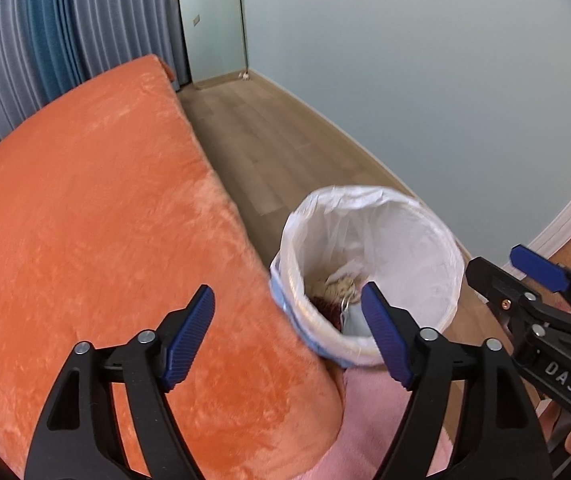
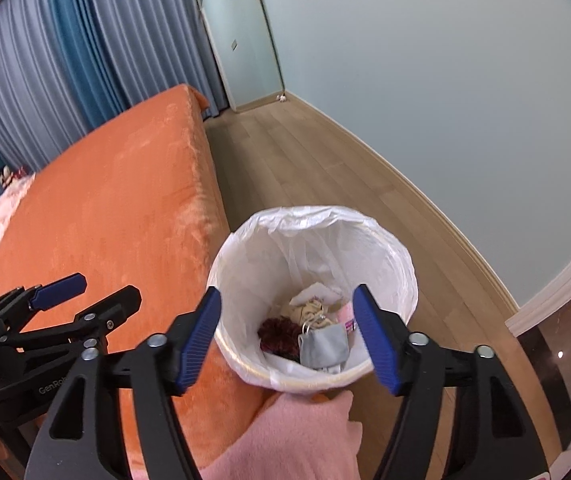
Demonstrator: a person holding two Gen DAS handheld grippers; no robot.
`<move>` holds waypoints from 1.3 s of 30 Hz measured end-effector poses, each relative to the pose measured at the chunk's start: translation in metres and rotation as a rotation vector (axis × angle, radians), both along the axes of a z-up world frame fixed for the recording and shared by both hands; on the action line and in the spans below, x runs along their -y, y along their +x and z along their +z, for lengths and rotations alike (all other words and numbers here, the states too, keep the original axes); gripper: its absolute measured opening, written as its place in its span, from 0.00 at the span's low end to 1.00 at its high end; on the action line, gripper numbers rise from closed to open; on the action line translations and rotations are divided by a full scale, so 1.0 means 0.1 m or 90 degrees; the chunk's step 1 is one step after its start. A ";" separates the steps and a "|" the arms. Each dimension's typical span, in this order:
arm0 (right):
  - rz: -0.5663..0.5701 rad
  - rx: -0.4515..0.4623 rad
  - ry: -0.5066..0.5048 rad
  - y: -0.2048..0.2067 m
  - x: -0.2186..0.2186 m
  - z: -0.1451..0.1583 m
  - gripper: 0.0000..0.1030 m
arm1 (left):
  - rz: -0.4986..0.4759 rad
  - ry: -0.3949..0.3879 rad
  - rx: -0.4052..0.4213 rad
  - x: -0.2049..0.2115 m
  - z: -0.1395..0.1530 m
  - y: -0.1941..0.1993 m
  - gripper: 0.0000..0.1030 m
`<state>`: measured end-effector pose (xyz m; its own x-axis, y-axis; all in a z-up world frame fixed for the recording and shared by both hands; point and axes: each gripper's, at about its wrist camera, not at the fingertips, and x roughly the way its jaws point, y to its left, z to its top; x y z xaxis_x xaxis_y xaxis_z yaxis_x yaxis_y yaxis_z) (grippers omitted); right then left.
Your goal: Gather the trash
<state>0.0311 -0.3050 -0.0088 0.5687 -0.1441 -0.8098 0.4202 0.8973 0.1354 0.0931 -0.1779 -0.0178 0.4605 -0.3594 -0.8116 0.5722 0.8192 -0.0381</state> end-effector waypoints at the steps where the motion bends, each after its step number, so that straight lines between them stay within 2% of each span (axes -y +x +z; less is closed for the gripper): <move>1: 0.005 -0.008 -0.003 0.00 -0.04 -0.01 0.69 | 0.003 0.005 -0.008 -0.02 -0.02 0.00 0.76; 4: 0.017 -0.026 0.000 -0.02 -0.09 -0.05 0.79 | 0.004 0.016 -0.016 -0.07 -0.05 -0.03 0.77; 7: 0.025 -0.034 -0.003 -0.04 -0.13 -0.07 0.80 | 0.009 0.032 -0.011 -0.11 -0.10 -0.04 0.79; 14: 0.029 -0.042 -0.022 -0.03 -0.16 -0.05 0.84 | 0.019 0.033 -0.025 -0.15 -0.13 -0.05 0.79; 15: 0.032 -0.043 -0.023 -0.02 -0.17 -0.05 0.91 | 0.019 0.033 -0.025 -0.15 -0.13 -0.05 0.79; 16: 0.034 -0.046 -0.024 -0.02 -0.17 -0.05 0.93 | 0.021 0.033 -0.025 -0.16 -0.13 -0.05 0.79; 39: 0.039 -0.068 -0.096 -0.16 -0.20 -0.02 0.93 | 0.016 0.041 -0.007 -0.09 -0.14 -0.10 0.80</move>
<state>0.0150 -0.2848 -0.0113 0.4928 -0.2358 -0.8376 0.3690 0.9284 -0.0443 0.0832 -0.1693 -0.0317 0.4603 -0.2942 -0.8376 0.5513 0.8343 0.0099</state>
